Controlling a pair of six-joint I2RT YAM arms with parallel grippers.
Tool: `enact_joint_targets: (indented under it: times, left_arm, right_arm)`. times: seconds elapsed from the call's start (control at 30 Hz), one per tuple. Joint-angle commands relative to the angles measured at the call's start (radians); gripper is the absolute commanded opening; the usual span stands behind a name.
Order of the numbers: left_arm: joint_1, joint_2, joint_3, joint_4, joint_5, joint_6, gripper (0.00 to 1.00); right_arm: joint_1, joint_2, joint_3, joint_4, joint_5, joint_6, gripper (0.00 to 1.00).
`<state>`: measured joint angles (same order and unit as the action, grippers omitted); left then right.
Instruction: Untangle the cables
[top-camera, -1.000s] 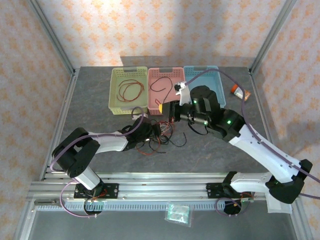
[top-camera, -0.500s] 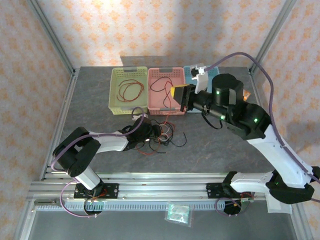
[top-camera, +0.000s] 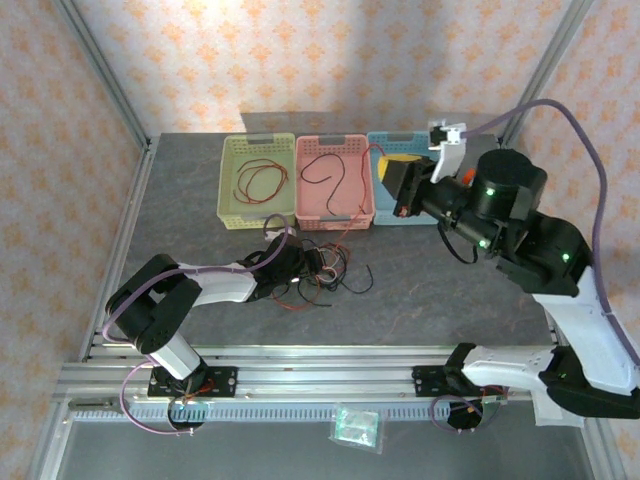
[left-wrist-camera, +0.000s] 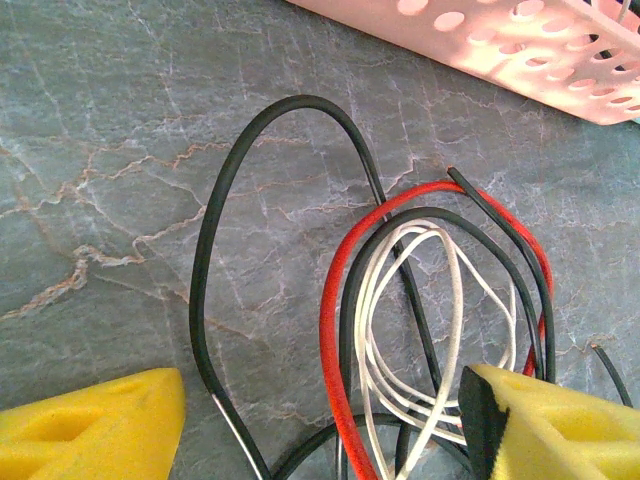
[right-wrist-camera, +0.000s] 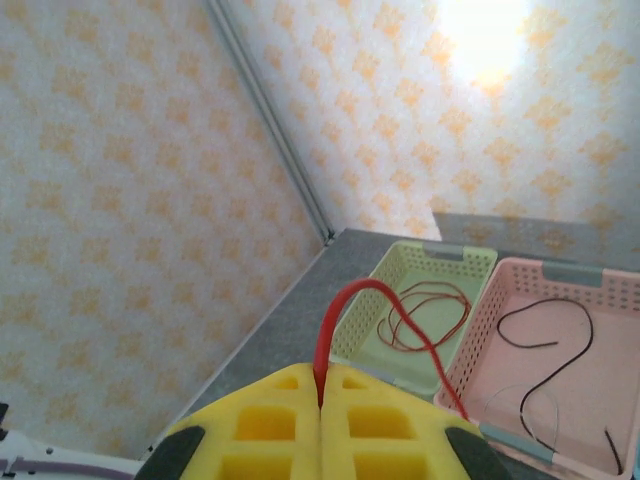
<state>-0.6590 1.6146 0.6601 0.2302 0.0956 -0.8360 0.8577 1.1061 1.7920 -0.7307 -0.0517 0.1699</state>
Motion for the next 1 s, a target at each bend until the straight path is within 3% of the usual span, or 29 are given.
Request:
enact_joint_targets:
  times: [0.0,0.3,0.47,0.97]
  left_arm:
    - [0.004,0.024,-0.019,-0.031,-0.006,0.012,0.74]
    - [0.004,0.016,-0.021,-0.040,-0.012,0.014,0.74]
    - [-0.002,-0.016,-0.018,-0.035,-0.006,0.036,0.74]
    - [-0.011,-0.420,0.079,-0.263,-0.220,0.212,0.76]
  right_arm:
    - [0.005,-0.021,0.049,-0.013,0.067,-0.027,0.00]
    - [0.006,-0.042,0.108,-0.048,0.166,-0.041,0.00]
    - [0.006,-0.027,0.095,-0.079,0.327,-0.023,0.00]
    - [-0.019,0.190,0.109,-0.100,0.534,0.009,0.00]
